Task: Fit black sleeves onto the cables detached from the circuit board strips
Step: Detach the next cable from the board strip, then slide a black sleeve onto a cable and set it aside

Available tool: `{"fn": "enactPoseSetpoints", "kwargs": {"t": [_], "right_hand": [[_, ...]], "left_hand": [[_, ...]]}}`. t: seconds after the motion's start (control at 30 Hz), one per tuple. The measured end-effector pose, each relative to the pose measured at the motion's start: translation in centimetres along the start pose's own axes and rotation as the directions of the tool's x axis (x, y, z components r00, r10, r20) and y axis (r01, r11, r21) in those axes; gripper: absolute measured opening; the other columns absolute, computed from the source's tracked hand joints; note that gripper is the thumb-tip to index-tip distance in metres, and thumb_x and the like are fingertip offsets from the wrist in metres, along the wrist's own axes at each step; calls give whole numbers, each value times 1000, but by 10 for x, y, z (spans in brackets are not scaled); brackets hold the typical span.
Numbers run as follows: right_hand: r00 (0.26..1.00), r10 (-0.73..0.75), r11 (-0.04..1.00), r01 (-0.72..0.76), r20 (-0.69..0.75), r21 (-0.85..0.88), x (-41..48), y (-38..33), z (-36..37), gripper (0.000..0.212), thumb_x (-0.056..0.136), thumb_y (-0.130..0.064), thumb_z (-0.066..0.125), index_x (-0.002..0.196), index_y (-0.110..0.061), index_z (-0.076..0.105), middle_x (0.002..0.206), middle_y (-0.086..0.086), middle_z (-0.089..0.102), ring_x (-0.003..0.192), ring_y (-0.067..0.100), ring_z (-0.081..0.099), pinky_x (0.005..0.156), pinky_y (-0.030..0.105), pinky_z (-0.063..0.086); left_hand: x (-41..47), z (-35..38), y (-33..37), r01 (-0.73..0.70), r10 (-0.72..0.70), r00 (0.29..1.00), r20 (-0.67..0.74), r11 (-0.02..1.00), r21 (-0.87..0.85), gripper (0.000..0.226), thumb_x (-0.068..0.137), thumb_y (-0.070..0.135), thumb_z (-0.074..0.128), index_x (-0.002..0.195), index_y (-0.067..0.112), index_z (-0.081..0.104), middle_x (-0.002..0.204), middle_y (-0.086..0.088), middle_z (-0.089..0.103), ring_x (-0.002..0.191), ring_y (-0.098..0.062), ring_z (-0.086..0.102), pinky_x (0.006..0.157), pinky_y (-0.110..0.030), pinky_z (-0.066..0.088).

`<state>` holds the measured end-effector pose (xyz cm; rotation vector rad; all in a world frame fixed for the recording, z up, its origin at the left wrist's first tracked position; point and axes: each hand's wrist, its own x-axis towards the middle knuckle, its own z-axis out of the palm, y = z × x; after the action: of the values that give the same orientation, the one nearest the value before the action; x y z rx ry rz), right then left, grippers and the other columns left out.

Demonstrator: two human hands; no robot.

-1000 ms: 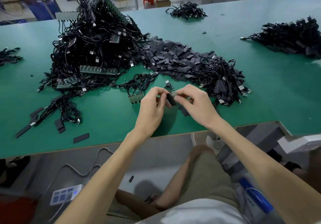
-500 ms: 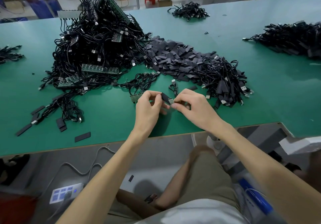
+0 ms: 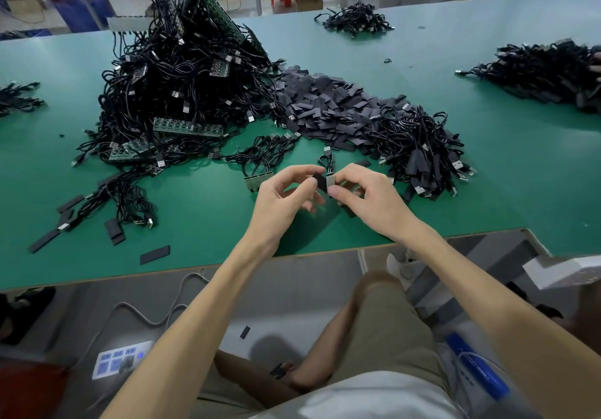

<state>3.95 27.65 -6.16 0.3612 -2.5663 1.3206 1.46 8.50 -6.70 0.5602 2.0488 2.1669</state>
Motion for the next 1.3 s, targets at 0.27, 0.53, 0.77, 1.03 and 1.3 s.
{"fn": "enactPoseSetpoints", "kwargs": {"t": [0.27, 0.53, 0.77, 1.03, 1.3], "right_hand": [[997, 48, 992, -55, 68, 113, 1, 4, -7, 5, 97, -9, 67, 97, -4, 68, 84, -1, 67, 81, 31, 64, 76, 39, 49], [991, 59, 981, -80, 119, 179, 0, -2, -5, 15, 95, -10, 71, 86, -22, 69, 77, 12, 68, 68, 16, 61, 67, 29, 48], [994, 69, 971, -87, 89, 221, 0, 1, -3, 6, 97, -16, 70, 95, -19, 65, 81, 7, 66, 70, 21, 65, 68, 36, 52], [990, 111, 950, -133, 91, 284, 1, 3, -8, 8, 101, -13, 64, 98, -6, 67, 79, 5, 67, 69, 15, 61, 68, 32, 52], [976, 120, 926, -176, 180, 335, 3, 5, -10, 14, 101, -15, 62, 93, -9, 72, 78, -4, 69, 68, 12, 61, 68, 25, 50]], "left_hand": [[-1, -2, 1, -32, 33, 990, 136, 999, -13, 32, 93, 11, 72, 124, 14, 71, 102, -6, 74, 82, -21, 68, 72, -30, 54], [1, -2, -3, -47, 43, 998, -40, 992, -118, 14, 93, 5, 69, 103, -5, 71, 92, -17, 74, 75, -23, 70, 67, -27, 54], [1, -4, -4, 22, -24, 1000, -9, 983, -180, 15, 91, 1, 72, 105, 0, 71, 85, -17, 72, 73, -22, 68, 73, -26, 56], [0, -3, -2, 44, -23, 991, 134, 987, -156, 29, 90, 1, 72, 120, 3, 70, 101, -18, 75, 90, -25, 73, 86, -30, 57], [0, 4, 1, -62, 61, 996, 66, 998, 8, 26, 86, 8, 79, 112, 8, 74, 94, -10, 78, 82, -21, 73, 76, -28, 57]]}}
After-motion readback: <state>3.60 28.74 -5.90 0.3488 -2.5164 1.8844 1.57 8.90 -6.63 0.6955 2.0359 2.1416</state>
